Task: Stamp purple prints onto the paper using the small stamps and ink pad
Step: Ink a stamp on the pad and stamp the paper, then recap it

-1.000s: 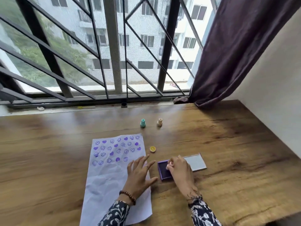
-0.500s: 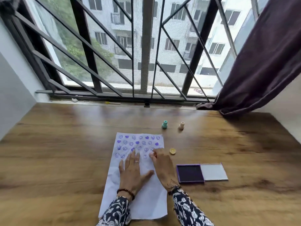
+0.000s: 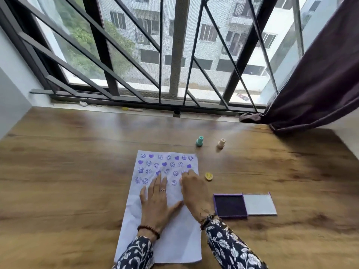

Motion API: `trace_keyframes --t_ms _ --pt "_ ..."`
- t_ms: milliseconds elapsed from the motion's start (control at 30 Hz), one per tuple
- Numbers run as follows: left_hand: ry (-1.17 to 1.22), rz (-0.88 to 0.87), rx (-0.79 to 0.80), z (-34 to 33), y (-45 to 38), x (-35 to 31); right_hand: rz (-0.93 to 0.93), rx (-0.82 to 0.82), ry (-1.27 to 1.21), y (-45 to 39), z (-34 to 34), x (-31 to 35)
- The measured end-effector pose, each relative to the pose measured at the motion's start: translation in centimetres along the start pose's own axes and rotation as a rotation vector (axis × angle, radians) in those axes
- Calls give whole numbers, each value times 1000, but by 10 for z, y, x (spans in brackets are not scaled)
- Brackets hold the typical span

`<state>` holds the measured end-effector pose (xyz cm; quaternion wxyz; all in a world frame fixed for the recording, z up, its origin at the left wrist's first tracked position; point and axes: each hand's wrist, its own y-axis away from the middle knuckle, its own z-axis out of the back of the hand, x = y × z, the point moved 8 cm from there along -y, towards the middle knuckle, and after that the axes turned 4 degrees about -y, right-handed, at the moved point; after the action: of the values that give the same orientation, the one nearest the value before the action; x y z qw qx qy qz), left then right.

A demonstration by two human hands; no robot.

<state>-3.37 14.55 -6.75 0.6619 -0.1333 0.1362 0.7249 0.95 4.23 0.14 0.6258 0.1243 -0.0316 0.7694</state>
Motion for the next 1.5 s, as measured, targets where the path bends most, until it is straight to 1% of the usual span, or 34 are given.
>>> trace_keyframes --t_ms 167,300,500,533,567,633,767,833,867,933,1033,1100,1133,1200,1300,1367,1400,1433,1500 --pt "21 16 -29 -3 -1 2 84 61 64 -16 -4 1" --pt "13 19 -15 -6 -2 3 187 91 71 -25 -6 4" --pt "9 33 21 -5 -3 2 237 86 100 -24 -8 3" --pt "3 35 30 -5 -2 2 231 88 71 -23 -8 1" --pt "-5 36 36 -5 -2 3 198 90 -2 -22 -6 -5" --pt "-18 38 45 -5 -2 2 42 73 -273 -19 1 -29" --pt "-46 40 111 -3 -5 -1 -322 -126 -915 8 13 -88" --pt "-86 53 153 0 -10 -4 -433 -148 -1153 24 8 -107" --pt "-114 43 152 4 -14 -9 -464 -140 -1230 30 5 -114" --pt "-160 -31 124 11 -24 -30 -512 -130 -1328 42 1 -126" --pt "-151 -238 125 13 -39 -82 -561 -132 -1430 56 -1 -137" --pt "-92 -352 161 9 -47 -117 -563 -146 -1470 61 0 -142" --pt "-46 -379 196 7 -51 -131 -565 -154 -1483 63 0 -145" --pt "23 -405 270 2 -58 -149 -581 -174 -1507 67 -1 -150" --pt "59 -418 297 -1 -67 -154 -606 -213 -1545 73 -4 -159" --pt "169 -381 283 1 -70 -149 -591 -253 -1572 75 -3 -162" --pt "269 -338 274 4 -71 -145 -573 -271 -1580 76 -1 -163" --pt "418 -263 280 6 -71 -140 -550 -282 -1581 75 2 -162" --pt "822 -68 383 3 -66 -130 -496 -287 -1577 73 8 -157"
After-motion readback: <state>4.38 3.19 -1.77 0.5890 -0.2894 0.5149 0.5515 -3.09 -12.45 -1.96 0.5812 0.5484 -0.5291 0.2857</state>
